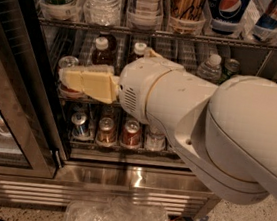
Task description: Pick water bottle from top shelf of fridge
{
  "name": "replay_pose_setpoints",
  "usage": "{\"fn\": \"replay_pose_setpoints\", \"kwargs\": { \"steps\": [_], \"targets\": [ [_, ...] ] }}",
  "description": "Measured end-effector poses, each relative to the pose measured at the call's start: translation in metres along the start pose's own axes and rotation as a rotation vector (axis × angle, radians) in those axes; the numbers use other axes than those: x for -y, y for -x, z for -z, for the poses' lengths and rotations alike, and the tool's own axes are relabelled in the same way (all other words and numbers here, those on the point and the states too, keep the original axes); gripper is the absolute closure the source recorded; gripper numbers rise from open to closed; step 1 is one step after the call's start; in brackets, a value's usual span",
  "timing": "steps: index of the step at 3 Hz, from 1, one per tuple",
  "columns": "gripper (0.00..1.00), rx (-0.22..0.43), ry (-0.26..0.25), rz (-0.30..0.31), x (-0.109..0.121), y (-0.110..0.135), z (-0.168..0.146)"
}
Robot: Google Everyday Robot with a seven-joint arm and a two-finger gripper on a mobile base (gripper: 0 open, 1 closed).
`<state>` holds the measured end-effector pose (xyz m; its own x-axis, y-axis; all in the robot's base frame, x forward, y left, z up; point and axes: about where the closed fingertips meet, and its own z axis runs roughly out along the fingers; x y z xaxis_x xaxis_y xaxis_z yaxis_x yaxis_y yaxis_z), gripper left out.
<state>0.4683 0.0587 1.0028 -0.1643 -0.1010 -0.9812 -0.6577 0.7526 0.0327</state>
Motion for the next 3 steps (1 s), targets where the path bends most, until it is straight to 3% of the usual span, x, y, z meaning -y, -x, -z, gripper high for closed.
{"fn": "replay_pose_setpoints", "kwargs": {
  "steps": [1,3],
  "targets": [
    [0.00,0.055,-0.079,0.041,-0.004,0.038,-0.002],
    [0.00,0.075,-0.086,0.047,-0.006,0.049,-0.007]
  ]
}}
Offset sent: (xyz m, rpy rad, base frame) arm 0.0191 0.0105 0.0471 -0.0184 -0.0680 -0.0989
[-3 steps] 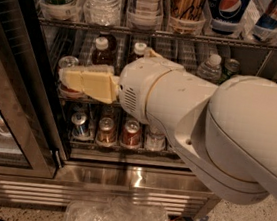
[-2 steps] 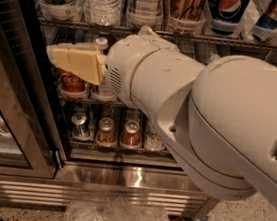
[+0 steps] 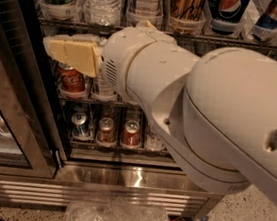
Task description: Pick water bottle from top shelf of fridge
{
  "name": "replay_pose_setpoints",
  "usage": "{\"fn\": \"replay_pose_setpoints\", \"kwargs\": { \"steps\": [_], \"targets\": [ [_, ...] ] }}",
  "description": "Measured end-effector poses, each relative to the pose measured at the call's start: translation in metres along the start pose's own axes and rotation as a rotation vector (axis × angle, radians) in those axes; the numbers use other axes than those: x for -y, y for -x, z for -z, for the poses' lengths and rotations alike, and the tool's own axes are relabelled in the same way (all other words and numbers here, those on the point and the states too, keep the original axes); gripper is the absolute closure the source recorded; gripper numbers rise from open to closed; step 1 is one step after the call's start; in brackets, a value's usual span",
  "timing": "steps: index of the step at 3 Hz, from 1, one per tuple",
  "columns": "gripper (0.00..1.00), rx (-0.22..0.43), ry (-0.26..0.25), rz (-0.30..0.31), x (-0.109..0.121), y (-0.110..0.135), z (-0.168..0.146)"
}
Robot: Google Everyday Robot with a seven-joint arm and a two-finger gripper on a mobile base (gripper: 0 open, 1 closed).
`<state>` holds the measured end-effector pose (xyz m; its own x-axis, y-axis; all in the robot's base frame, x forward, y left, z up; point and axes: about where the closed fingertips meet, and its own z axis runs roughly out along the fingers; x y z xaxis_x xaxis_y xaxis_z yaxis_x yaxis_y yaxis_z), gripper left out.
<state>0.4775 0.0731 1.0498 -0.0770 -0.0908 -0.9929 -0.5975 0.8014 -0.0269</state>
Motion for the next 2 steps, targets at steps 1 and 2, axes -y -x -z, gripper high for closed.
{"fn": "replay_pose_setpoints", "kwargs": {
  "steps": [1,2],
  "targets": [
    [0.00,0.029,-0.014,0.014,0.000,0.012,-0.017],
    [0.00,0.056,-0.056,0.029,0.002,0.024,-0.040]
  ]
}}
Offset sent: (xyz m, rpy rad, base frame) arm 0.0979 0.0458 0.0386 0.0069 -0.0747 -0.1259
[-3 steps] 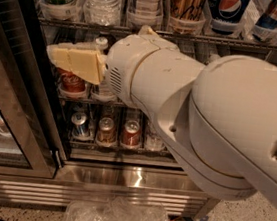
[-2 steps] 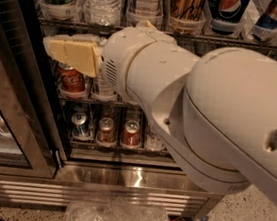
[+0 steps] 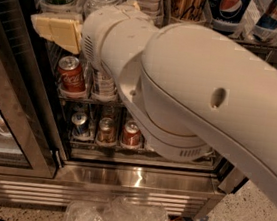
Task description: Pick water bottle from top shelf of fridge
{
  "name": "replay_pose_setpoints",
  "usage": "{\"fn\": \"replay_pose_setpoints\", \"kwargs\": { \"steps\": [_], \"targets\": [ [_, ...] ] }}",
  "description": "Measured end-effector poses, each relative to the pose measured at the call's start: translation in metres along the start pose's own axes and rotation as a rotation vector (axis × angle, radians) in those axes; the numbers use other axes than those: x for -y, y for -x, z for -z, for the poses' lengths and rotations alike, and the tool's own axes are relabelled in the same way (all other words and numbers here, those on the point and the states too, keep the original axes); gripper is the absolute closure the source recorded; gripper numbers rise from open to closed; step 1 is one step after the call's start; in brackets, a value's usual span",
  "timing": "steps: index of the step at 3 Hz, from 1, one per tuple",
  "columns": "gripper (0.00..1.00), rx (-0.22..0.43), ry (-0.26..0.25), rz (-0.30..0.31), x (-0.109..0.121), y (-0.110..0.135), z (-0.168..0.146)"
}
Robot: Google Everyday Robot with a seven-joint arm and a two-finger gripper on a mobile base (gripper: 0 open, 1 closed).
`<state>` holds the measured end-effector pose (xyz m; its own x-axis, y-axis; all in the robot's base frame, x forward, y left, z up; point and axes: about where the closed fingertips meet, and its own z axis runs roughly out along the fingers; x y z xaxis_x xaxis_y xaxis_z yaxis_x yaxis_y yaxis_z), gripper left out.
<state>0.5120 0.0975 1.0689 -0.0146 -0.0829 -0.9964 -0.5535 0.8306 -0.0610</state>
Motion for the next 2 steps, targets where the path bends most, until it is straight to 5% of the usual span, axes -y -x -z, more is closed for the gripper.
{"fn": "replay_pose_setpoints", "kwargs": {
  "steps": [2],
  "targets": [
    [0.00,0.054,-0.141,-0.028,0.005,0.025,-0.040]
  ]
}}
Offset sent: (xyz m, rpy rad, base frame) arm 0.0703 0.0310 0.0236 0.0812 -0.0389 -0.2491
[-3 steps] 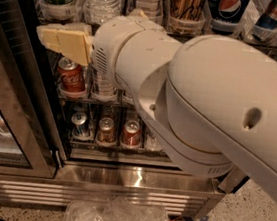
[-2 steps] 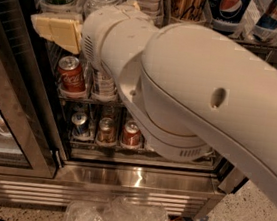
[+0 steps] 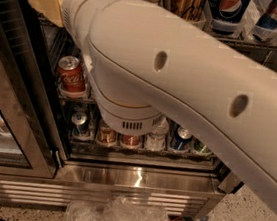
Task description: Pick water bottle from top shelf of fridge
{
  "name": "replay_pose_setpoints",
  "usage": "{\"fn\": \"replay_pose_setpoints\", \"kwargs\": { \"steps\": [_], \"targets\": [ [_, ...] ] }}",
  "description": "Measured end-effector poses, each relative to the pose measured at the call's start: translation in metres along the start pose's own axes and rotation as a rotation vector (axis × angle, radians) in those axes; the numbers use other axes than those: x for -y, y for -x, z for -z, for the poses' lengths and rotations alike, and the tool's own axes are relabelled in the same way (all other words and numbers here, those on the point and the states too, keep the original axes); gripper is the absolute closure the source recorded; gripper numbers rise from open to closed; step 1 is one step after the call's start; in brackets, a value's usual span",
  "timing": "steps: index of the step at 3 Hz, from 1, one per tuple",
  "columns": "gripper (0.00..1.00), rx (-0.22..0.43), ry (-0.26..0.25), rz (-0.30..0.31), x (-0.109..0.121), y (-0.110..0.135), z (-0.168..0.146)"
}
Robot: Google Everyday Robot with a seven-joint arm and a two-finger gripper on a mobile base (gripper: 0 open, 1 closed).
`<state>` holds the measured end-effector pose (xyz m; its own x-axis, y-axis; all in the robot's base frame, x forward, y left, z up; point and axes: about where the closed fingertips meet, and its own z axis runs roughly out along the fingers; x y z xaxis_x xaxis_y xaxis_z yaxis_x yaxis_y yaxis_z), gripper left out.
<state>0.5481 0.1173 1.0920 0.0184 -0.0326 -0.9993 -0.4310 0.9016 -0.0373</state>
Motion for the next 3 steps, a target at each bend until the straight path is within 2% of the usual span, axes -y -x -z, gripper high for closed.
{"fn": "replay_pose_setpoints", "kwargs": {
  "steps": [1,2,3],
  "targets": [
    [0.00,0.018,-0.073,-0.055,0.003,0.006,-0.008],
    [0.00,0.011,-0.157,-0.119,0.009,0.005,-0.004],
    [0.00,-0.007,-0.240,-0.113,0.012,0.000,0.005]
  ]
}}
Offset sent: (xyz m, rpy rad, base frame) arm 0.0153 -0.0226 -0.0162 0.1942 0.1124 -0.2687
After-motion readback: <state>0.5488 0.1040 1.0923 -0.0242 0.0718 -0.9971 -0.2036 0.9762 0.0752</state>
